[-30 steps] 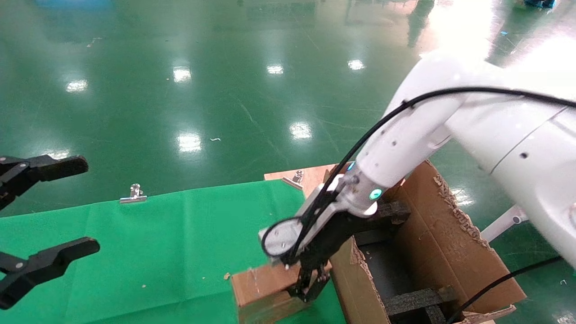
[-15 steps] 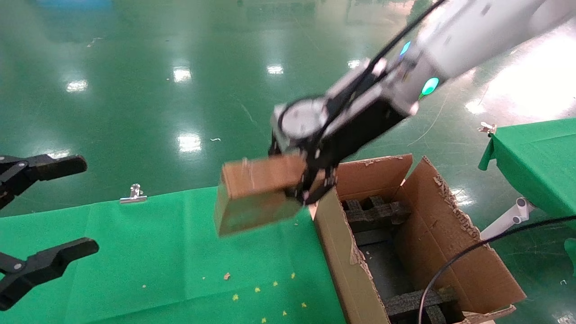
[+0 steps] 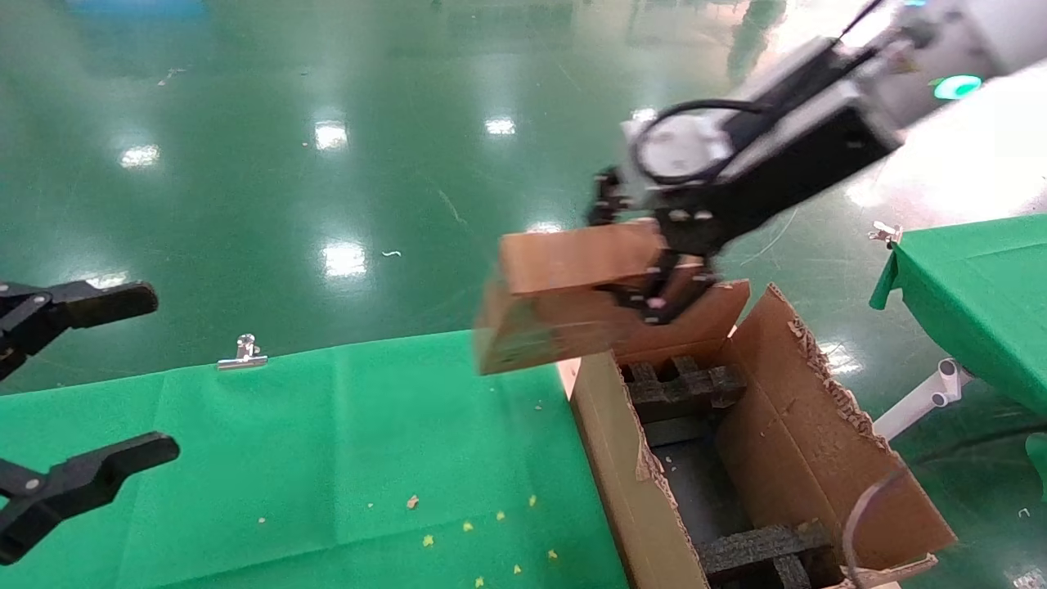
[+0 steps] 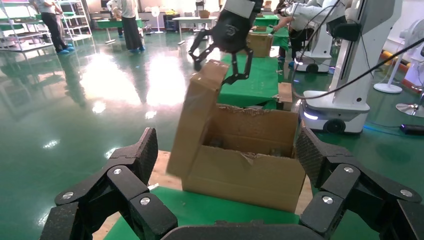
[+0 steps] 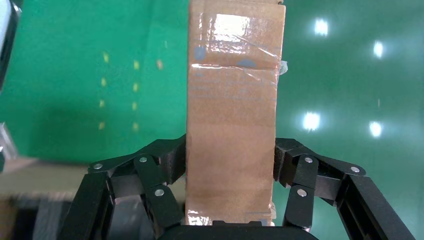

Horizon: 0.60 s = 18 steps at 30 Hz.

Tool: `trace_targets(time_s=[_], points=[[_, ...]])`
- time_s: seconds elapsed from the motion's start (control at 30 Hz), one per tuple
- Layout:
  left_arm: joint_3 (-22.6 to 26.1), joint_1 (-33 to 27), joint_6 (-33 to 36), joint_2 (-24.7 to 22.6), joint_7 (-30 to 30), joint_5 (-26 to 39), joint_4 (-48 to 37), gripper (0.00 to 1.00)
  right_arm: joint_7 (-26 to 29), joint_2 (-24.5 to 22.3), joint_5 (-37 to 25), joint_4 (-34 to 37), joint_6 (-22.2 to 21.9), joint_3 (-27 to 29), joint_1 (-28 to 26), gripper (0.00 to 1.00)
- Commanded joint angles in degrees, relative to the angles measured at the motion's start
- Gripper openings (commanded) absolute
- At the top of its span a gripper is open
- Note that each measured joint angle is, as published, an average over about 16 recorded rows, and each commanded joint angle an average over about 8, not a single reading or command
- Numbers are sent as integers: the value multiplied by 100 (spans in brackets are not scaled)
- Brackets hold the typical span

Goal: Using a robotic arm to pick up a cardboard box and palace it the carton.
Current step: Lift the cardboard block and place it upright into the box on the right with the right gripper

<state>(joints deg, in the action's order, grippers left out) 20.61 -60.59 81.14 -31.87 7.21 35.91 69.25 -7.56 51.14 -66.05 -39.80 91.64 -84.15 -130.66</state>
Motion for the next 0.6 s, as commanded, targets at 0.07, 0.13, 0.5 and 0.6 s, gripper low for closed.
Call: trace_targets(time_s=[0.07, 0.13, 0.5, 0.6], points=[[0, 0, 0, 0, 0, 0, 0, 100, 16, -250, 74, -31, 4, -328, -218, 0], [0, 0, 0, 0, 0, 0, 0, 100, 75, -423, 75, -81, 6, -577, -384, 0], [0, 0, 0, 0, 0, 0, 0, 100, 483, -1348, -74, -203, -9, -2242, -1395, 0], [0, 0, 0, 0, 0, 0, 0, 100, 643, -1545, -13, -59, -44, -2612, -1430, 0]])
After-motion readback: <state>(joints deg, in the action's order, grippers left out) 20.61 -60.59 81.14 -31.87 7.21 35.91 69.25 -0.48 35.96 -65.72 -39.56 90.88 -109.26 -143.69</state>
